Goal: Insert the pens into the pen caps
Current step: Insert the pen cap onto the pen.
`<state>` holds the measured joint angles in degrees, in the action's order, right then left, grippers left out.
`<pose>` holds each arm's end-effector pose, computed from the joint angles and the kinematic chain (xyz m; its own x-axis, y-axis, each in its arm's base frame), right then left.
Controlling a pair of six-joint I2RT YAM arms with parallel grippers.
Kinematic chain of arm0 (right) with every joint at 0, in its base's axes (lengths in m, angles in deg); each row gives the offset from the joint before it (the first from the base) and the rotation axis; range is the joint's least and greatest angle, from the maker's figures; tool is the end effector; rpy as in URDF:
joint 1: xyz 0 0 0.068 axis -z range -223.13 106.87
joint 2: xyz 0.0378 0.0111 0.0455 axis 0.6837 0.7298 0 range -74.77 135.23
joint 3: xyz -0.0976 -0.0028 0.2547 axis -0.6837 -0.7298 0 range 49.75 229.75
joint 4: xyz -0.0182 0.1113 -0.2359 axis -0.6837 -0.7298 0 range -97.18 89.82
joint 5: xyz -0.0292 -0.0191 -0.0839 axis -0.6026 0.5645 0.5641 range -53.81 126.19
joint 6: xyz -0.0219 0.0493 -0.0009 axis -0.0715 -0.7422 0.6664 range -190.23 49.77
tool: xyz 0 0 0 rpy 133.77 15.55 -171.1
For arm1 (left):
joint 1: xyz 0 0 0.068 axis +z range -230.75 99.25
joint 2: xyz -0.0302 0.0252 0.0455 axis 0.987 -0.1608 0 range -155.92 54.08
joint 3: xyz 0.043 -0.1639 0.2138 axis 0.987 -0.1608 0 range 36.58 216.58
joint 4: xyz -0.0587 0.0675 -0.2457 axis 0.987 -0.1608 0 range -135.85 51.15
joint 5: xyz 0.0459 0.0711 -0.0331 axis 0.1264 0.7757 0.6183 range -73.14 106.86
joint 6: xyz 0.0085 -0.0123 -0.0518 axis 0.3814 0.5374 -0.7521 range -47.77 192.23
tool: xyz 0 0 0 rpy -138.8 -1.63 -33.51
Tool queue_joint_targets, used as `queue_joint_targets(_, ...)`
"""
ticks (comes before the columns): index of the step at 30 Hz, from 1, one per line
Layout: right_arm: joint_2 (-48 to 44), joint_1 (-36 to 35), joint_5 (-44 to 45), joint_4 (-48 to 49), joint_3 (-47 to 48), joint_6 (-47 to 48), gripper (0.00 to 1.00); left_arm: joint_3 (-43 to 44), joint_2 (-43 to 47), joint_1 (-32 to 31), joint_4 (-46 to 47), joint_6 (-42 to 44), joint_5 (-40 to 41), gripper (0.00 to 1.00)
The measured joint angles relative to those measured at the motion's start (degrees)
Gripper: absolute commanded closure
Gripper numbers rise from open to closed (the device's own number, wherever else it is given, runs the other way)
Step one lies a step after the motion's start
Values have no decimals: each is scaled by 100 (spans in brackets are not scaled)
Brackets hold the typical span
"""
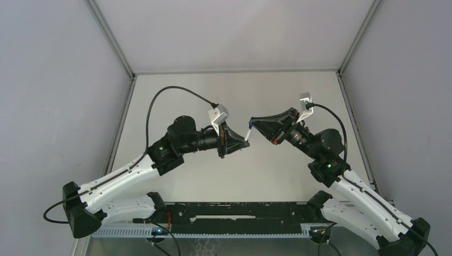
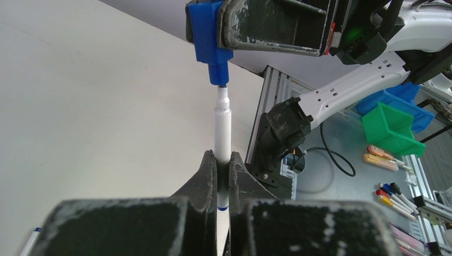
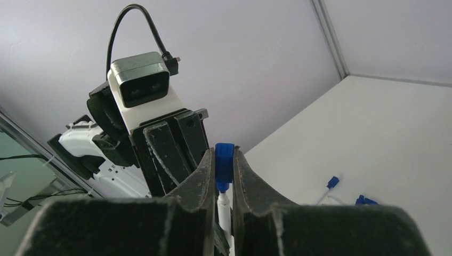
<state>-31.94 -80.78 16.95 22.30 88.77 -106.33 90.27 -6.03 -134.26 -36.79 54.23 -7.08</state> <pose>0.1328 0.1173 0.3710 -0.2806 0.4860 -0.8277 -0.8150 0.3348 0.4729 0.1339 -0.2055 0.3665 -0.3444 -0.0093 -0.9388 0.9137 0.2263 -0.3375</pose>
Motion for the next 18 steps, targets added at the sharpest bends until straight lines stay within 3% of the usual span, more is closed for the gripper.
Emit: queue_joint_targets(18, 42, 0, -83, -28, 0, -2, 100, 0, 15, 0, 42, -4, 175, 100)
